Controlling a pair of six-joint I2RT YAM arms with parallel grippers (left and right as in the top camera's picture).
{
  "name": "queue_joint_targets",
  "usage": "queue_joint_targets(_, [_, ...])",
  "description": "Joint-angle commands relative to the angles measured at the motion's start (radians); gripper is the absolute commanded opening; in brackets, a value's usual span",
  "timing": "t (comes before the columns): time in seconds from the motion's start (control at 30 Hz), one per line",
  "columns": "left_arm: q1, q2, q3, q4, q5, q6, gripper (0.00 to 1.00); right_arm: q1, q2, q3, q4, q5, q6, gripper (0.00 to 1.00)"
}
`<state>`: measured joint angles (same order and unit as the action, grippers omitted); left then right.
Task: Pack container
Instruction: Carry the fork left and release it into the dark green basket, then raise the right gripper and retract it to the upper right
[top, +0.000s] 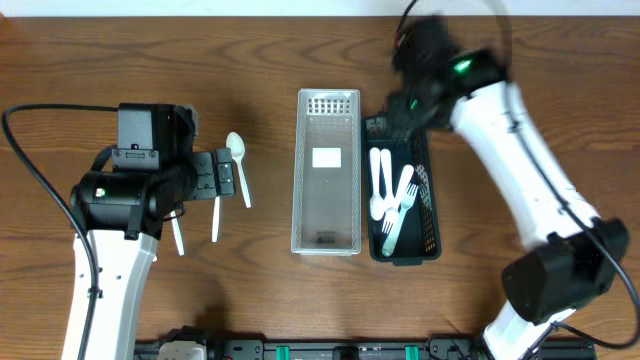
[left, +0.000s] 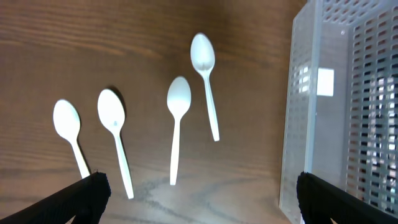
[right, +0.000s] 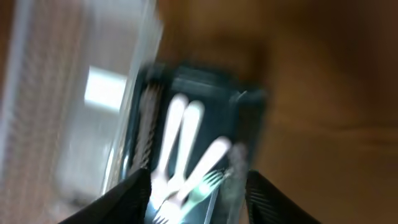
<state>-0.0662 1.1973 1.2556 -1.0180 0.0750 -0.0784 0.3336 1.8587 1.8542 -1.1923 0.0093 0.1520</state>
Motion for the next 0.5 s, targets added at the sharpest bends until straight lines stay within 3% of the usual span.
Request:
queue_joint_targets(0.0, [0.004,0.006,0.016,0.015,-0.009,0.002,0.98,-0.112,-0.004,0.139,-0.045,0.066,-0.023,0.58])
queue_joint_targets(0.07, [0.004,0.015,0.016,0.026,-0.009,0.002,0.98,-0.199,-0.004,0.18,-0.06,0.065,-0.023,0.68])
queue_joint_targets(0.17, [0.004,0.053,0.016,0.032,-0.009,0.002,0.98,-0.325,-0.003,0.179,-0.074,0.061,-0.025,0.74])
queue_joint_targets(0.47, [0.022,0.323,0.016,0.092,-0.009,0.002,0.98,-0.565,0.0,0.071,-0.078,0.019,-0.049,0.76])
